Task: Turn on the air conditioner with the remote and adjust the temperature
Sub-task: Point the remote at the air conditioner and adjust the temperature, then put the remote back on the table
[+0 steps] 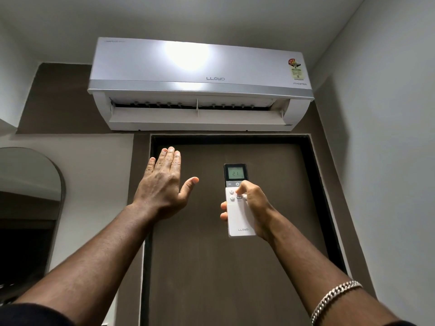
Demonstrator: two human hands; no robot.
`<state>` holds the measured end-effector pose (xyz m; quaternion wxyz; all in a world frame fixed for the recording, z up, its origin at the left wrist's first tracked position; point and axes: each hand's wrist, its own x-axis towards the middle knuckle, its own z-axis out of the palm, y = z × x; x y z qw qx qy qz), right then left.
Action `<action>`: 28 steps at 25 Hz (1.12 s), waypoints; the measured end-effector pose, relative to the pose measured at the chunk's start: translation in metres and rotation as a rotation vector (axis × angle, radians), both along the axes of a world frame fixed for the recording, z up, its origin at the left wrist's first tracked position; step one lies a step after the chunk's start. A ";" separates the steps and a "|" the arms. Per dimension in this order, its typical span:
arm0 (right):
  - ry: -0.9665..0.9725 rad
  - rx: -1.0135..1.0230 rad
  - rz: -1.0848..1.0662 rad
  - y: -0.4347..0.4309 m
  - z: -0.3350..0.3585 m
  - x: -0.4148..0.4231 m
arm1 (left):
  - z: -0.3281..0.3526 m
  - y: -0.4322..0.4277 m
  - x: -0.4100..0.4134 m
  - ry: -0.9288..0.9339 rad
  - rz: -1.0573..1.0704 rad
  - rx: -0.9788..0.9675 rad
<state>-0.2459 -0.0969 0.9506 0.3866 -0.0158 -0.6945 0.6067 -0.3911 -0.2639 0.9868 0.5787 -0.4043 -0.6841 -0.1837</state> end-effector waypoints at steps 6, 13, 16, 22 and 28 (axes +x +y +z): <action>-0.005 0.013 0.006 0.004 0.000 0.000 | -0.002 0.002 0.000 -0.001 -0.001 0.003; 0.004 -0.036 0.049 0.008 -0.006 0.001 | -0.009 0.012 0.000 0.008 -0.048 0.006; -0.038 -0.098 0.036 0.017 -0.019 0.002 | -0.027 0.022 -0.002 -0.017 -0.091 0.018; -0.128 -0.330 -0.085 0.046 -0.110 0.021 | -0.130 0.078 0.008 -0.132 -0.274 -0.131; -0.229 -0.595 -0.380 0.098 -0.287 0.082 | -0.293 0.165 0.042 -0.338 -0.474 -0.385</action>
